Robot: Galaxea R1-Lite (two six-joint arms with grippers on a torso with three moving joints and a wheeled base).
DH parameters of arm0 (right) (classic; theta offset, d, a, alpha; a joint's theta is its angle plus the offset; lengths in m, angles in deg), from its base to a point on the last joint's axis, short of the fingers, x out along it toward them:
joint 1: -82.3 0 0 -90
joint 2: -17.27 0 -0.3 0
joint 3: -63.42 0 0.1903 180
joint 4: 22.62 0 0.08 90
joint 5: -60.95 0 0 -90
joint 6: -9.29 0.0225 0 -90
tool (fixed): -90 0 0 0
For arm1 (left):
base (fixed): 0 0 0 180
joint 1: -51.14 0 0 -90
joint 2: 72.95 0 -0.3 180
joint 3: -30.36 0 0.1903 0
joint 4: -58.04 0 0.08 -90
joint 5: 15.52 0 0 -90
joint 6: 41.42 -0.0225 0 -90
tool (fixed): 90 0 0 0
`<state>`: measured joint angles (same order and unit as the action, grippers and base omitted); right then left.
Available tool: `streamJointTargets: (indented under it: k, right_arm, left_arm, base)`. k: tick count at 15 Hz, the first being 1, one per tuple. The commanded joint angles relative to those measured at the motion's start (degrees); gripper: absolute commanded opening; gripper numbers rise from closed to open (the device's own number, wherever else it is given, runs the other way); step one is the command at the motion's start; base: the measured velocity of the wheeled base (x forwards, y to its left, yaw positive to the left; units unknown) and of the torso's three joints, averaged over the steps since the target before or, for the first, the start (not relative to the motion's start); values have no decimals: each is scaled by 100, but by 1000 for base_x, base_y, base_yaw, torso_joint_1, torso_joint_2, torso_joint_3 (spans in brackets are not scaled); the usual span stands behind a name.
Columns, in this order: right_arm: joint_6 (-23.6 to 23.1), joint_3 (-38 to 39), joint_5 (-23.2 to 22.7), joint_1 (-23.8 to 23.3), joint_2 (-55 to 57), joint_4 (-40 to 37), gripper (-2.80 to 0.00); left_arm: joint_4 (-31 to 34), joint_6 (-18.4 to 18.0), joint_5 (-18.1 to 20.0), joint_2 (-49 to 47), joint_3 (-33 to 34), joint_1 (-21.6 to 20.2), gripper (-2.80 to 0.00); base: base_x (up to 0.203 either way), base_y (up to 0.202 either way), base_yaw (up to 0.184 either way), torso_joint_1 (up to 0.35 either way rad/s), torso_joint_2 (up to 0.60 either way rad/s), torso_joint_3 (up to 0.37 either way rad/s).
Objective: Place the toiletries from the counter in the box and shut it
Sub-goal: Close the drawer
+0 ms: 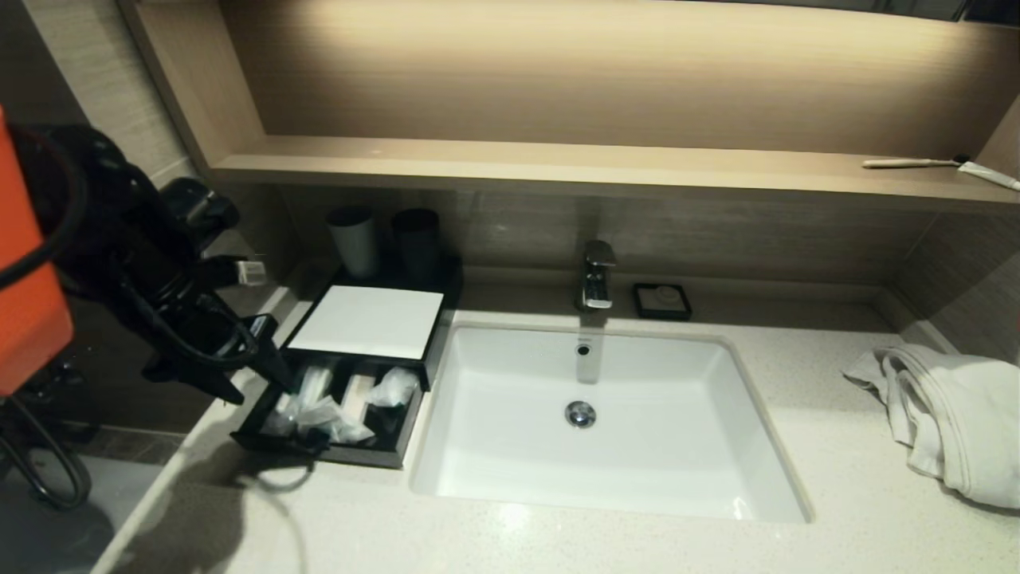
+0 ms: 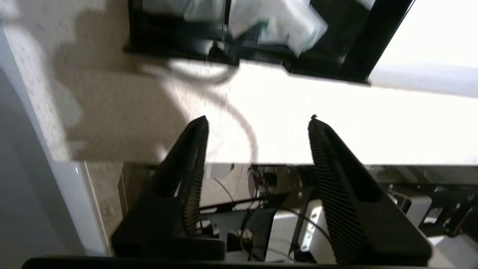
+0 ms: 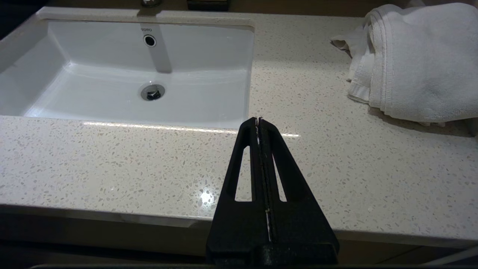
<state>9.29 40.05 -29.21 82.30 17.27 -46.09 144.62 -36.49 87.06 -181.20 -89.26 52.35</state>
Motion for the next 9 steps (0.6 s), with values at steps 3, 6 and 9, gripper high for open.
streamJointTargets:
  k: [3, 6, 9]
  right_arm:
    - [0, 0, -2, 0, 0, 1, -280]
    - [0, 0, -2, 0, 0, 1, -280]
    - [0, 0, -2, 0, 0, 1, -280]
  left_arm:
    - [-317, 21, 8, 495, 1029, -5, -280]
    - [-697, 30, -27, 451, 1450, -6, -280]
    - [-1051, 195, -33, 351, 1722, 0, -280]
  base:
    - [0, 0, 0, 0, 0, 0]
    - [0, 0, 0, 0, 0, 0]
    - [0, 0, 0, 0, 0, 0]
